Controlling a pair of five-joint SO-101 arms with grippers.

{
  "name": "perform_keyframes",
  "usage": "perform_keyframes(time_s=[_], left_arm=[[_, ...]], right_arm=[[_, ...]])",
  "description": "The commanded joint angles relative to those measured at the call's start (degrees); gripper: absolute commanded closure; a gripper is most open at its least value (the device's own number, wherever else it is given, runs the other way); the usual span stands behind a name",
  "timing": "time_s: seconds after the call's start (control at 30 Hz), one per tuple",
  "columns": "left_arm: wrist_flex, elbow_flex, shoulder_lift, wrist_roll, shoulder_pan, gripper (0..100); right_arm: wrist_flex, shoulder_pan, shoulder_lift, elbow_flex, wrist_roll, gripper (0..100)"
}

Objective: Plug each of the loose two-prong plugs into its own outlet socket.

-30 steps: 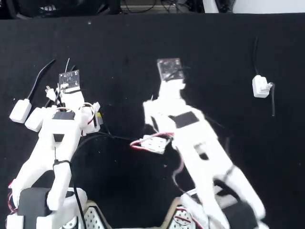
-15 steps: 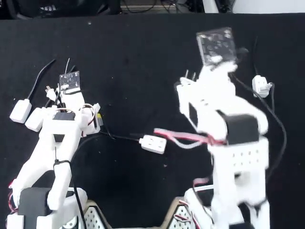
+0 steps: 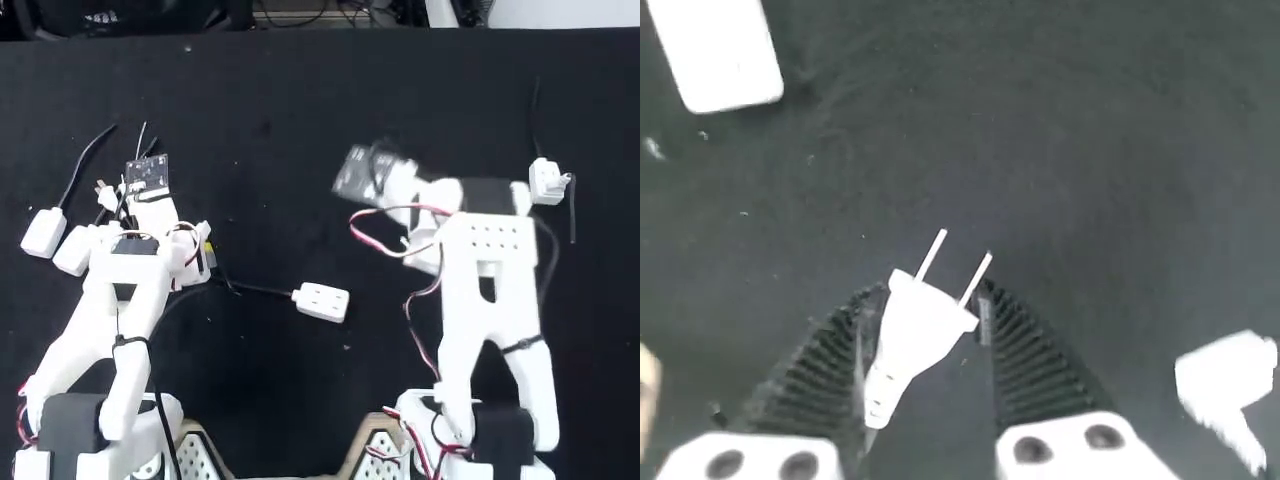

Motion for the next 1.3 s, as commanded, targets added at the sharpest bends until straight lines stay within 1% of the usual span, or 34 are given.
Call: perform_keyframes(time_s=[0.0, 0.13, 0.17, 0.23, 0.3, 0.33, 0.43, 0.53, 0.63, 0.77, 0.93, 1.03, 1.17, 1.27], left_arm=[[-0.70, -0.31, -1.76, 0.62, -0.31, 80], [-0.70, -0.31, -1.76, 0.62, -0.40, 80], [-0.70, -0.31, -1.76, 0.62, -0.40, 80], [-0.70, -0.31, -1.76, 0.62, -0.31, 80], [-0.70, -0.31, -1.76, 0.62, -0.13, 80], [-0.70, -0.31, -1.76, 0.62, -0.13, 80], [-0.70, -0.31, -1.76, 0.62, -0.31, 80], [-0.70, -0.31, -1.76, 0.62, -0.31, 80], [-0.70, -0.31, -1.76, 0.62, -0.04, 80], [-0.70, -0.31, -1.76, 0.62, -0.22, 80], [-0.70, -0.31, -1.76, 0.62, -0.04, 80], [-0.70, -0.31, -1.76, 0.62, -0.04, 80], [-0.70, -0.31, -1.76, 0.62, 0.04, 80], [-0.70, -0.40, -1.76, 0.62, 0.04, 80]], right_arm=[[-17.93, 0.70, 1.01, 9.63, 2.29, 98.7], [-37.10, 0.70, 3.91, 21.76, 2.11, 97.5], [-40.00, 0.70, 4.44, 23.52, 0.53, 95.1], [-41.67, 0.79, 4.88, 24.48, -5.80, 87.1], [-40.79, 0.70, 4.70, 24.31, -11.08, 80.0], [-40.00, 0.70, 4.44, 23.78, -11.96, 78.5], [-35.78, 1.05, 2.42, 20.18, -15.65, 79.4], [-26.02, 1.85, 0.57, 12.26, -23.56, 81.4], [-17.41, 2.73, 2.07, 4.53, -27.87, 81.9], [-17.85, 6.77, 10.15, 0.31, -26.73, 81.9], [-20.92, 10.20, 22.11, -3.65, -20.75, 81.9], [-20.84, 10.46, 26.51, -4.62, -15.74, 81.9], [-19.08, 9.58, 26.59, -4.00, -14.24, 81.9], [-17.85, 9.58, 22.20, -4.00, -14.24, 81.9]])
